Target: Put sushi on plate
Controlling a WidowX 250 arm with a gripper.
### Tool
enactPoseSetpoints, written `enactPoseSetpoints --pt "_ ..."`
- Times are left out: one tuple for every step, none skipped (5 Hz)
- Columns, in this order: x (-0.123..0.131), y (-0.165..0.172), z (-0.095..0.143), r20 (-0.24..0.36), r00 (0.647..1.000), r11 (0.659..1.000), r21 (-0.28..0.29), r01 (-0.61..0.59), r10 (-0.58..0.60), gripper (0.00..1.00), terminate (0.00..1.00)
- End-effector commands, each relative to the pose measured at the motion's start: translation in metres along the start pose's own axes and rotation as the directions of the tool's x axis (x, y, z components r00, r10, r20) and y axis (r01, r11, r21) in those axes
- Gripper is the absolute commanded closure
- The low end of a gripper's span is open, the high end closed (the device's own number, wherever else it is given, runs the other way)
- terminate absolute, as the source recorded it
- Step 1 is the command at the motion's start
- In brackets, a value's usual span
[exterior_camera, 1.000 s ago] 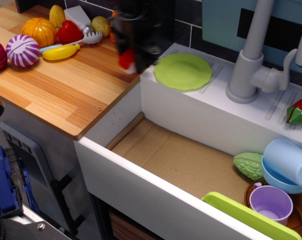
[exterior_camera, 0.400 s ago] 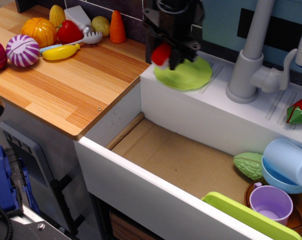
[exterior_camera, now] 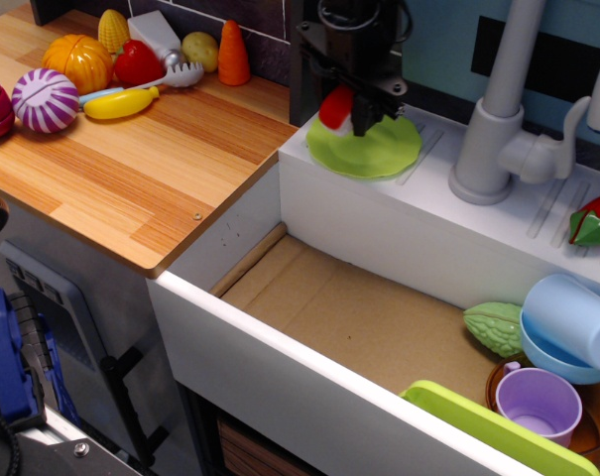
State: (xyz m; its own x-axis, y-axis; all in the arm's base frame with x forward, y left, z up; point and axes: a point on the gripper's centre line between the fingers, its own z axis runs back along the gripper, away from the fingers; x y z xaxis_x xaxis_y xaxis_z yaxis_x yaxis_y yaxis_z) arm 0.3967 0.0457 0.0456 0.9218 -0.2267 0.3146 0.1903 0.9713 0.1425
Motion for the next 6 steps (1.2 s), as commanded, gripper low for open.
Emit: enactPoseSetpoints --pt "0.013 0.015 0.002 0.066 0.998 1.000 -0.006 0.016 -0.015 1.00 0.00" --pt "0.012 0.011 -0.002 0.078 0.997 1.000 -0.025 -0.007 0.009 0.00 0.00" --pt "0.014 0.003 -0.004 0.090 0.996 0.999 -0.029 -0.018 0.021 0.00 0.00" --pt "0.012 -0.001 -0.007 0.123 0.992 0.999 -0.042 -0.025 0.030 0.00 0.00" --pt "0.012 -0.001 -0.007 0.123 0.992 0.999 -0.042 -0.025 0.030 0.00 0.00" --pt "0.012 -0.001 -0.007 0.123 0.992 0.999 -0.042 -0.025 0.030 0.00 1.00"
